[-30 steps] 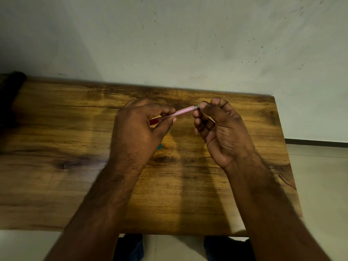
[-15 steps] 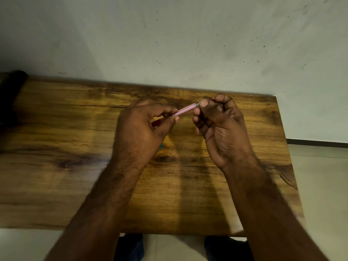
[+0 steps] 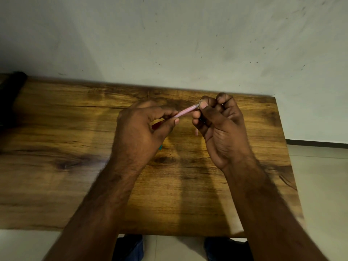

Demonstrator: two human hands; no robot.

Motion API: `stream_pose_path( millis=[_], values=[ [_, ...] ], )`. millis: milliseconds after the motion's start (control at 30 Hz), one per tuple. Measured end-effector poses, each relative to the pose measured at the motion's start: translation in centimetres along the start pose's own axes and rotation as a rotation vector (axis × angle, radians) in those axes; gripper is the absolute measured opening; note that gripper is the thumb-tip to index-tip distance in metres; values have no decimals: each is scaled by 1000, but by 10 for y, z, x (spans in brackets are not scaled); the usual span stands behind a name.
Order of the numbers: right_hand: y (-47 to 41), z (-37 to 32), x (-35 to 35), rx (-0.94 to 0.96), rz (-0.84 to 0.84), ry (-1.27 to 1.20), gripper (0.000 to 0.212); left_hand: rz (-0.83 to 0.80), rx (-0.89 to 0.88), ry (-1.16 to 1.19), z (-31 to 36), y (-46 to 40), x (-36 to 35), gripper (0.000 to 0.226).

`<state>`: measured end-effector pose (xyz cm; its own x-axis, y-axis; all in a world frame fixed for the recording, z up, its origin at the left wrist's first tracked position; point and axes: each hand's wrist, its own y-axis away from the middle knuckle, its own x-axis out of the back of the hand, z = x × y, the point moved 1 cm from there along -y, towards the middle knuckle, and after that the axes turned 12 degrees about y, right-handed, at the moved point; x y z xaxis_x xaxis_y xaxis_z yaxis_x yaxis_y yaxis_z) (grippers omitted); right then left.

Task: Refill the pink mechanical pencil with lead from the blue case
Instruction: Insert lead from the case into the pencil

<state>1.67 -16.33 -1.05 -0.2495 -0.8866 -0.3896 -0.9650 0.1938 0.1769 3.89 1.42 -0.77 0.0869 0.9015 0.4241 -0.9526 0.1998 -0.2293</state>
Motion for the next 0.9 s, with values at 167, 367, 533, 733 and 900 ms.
stream_pose_path(
  millis=[167, 367, 533, 733, 900],
  values=[
    [-1, -1, 1, 57, -25, 71, 32, -42, -13, -12, 0, 0, 0, 30],
    [-1, -3, 1, 108, -63, 133, 33, -75, -19, -56, 0, 0, -1, 29],
    [-2, -4, 3, 121, -38, 196, 31, -55, -24, -72, 1, -1, 0, 27],
    [-2, -4, 5, 139, -24, 261, 32, -55, -24, -88, 3, 0, 2, 27],
    [-1, -6, 7, 184, -6, 357, 30, -52, -44, -119, 4, 0, 3, 26]
  ],
)
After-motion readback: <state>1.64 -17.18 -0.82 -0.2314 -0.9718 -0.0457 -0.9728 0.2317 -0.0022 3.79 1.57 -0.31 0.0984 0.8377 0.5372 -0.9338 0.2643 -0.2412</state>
